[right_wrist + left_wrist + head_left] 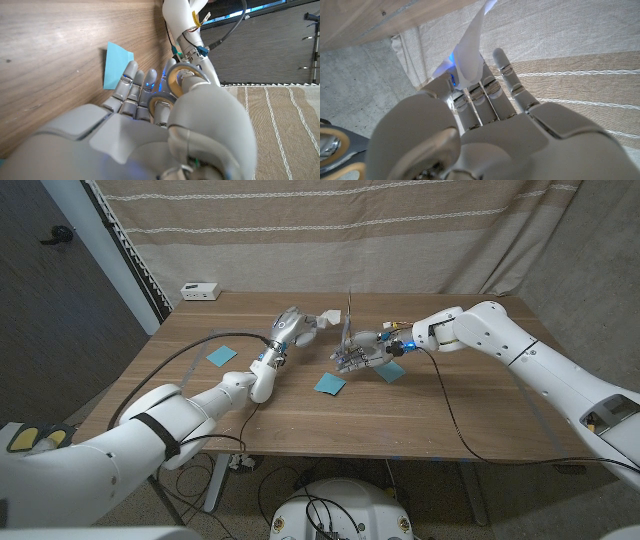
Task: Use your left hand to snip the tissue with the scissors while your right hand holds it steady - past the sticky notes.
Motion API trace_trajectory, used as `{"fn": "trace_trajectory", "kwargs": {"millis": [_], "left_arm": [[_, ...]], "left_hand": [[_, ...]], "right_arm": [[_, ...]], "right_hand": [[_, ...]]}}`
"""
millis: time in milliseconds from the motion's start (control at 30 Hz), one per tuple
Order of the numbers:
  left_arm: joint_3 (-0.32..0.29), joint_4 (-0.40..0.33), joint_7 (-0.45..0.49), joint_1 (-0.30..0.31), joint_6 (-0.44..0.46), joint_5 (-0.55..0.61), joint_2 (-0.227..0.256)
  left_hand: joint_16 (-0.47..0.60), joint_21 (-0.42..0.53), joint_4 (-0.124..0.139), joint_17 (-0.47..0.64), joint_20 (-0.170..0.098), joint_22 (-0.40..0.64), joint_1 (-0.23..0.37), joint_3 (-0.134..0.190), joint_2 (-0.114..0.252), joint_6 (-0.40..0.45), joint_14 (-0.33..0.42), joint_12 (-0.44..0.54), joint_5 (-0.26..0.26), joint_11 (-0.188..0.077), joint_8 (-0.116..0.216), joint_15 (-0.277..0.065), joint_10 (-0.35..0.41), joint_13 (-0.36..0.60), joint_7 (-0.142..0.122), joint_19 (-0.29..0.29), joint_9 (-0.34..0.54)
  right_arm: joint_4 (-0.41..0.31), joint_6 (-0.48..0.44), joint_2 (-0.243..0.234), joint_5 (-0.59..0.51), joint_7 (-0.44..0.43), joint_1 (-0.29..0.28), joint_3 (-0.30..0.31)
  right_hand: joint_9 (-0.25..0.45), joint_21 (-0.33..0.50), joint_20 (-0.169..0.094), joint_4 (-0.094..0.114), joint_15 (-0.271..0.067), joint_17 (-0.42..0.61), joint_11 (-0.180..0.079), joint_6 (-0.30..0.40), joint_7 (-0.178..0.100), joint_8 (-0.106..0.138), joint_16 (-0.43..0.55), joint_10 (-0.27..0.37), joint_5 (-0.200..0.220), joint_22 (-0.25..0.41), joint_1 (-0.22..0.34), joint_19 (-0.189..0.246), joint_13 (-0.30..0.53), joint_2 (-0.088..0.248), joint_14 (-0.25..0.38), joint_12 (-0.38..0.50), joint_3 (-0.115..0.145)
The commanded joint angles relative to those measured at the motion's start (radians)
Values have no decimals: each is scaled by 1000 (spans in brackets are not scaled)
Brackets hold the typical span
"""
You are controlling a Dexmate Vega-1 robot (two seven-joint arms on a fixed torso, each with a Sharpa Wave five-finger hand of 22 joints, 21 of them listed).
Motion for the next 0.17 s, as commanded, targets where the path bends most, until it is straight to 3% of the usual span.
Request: {"fn": "trace_trajectory", "kwargs": {"millis": [33,167], "left_arm": [[-43,-30,0,30,-18,46,16],[-70,-45,0,44,-23,66,16]], "left_hand": [[2,6,-3,0,-114,2,-1,5,-6,2,9,1,0,1,-2,-40,5,0,1,11,0],[2,6,-2,0,-114,2,-2,5,-6,0,9,1,0,2,-2,-40,4,0,0,11,0]], "right_arm": [[-14,8,-2,2,-18,-9,4],[-13,9,-2,5,-16,-11,4]], "right_hand": [[6,9,5,25,1,7,-13,5,-3,7,7,16,0,2,11,1,-1,20,12,4,16],[7,14,5,26,1,9,-15,6,-2,8,10,16,0,1,10,2,-3,20,13,6,15]]}}
